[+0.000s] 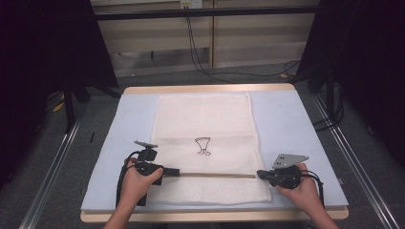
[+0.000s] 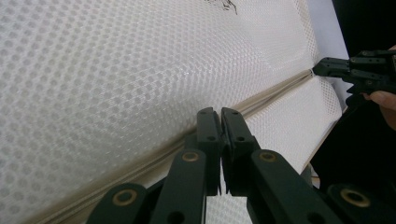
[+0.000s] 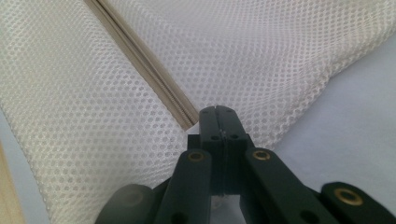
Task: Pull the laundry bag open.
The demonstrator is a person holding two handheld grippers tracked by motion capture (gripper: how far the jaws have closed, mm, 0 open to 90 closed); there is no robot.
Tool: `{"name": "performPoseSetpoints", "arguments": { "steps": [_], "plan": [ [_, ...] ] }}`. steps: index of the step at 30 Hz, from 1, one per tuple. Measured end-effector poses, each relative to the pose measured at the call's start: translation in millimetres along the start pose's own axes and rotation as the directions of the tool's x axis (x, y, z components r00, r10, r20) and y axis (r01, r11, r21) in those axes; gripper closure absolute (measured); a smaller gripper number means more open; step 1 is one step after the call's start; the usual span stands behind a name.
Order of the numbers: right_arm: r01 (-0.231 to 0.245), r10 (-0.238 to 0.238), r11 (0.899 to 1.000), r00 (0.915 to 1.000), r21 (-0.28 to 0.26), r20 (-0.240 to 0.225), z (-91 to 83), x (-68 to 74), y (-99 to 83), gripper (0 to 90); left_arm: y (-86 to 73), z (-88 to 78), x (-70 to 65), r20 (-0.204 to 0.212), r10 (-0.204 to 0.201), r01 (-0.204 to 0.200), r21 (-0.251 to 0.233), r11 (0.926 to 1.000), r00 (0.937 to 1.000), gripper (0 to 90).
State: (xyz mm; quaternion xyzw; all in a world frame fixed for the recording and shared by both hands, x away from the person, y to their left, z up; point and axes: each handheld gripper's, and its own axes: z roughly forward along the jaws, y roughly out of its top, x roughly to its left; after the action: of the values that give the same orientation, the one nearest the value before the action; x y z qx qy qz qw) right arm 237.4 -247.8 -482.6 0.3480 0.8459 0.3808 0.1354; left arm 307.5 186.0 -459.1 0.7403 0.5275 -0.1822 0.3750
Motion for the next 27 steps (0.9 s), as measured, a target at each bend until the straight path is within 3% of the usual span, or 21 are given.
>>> {"name": "performPoseSetpoints", "arguments": {
  "steps": [5,10,15,21,27],
  "plan": [
    [-0.002,0.002,1.000,1.0000,0.001,0.000,-0.1,0.1,0.0,90.0,-0.3,-1.3,0.5,-0.027,0.011,-0.011,0.004,0.9999,0.9996,87.3],
    [-0.003,0.003,1.000,1.0000,0.002,-0.001,-0.1,0.1,0.0,90.0,-2.5,-7.6,5.2,-0.002,0.002,-0.002,-0.007,1.0000,1.0000,87.3],
    [-0.002,0.002,1.000,1.0000,0.002,0.000,0.0,0.2,0.2,90.0,-2.0,-7.0,4.5,-0.021,0.017,-0.017,-0.005,0.9999,0.9996,87.3],
    [-0.001,0.001,1.000,1.0000,0.002,0.002,-0.1,-0.1,0.1,90.0,-2.6,-7.6,4.7,-0.005,-0.002,0.002,-0.011,0.9999,1.0000,87.3],
    [-0.001,0.001,1.000,1.0000,0.002,0.000,-0.1,0.0,0.0,90.0,-3.0,-7.8,5.9,-0.002,0.004,-0.004,-0.006,1.0000,1.0000,87.3]
  ]
}}
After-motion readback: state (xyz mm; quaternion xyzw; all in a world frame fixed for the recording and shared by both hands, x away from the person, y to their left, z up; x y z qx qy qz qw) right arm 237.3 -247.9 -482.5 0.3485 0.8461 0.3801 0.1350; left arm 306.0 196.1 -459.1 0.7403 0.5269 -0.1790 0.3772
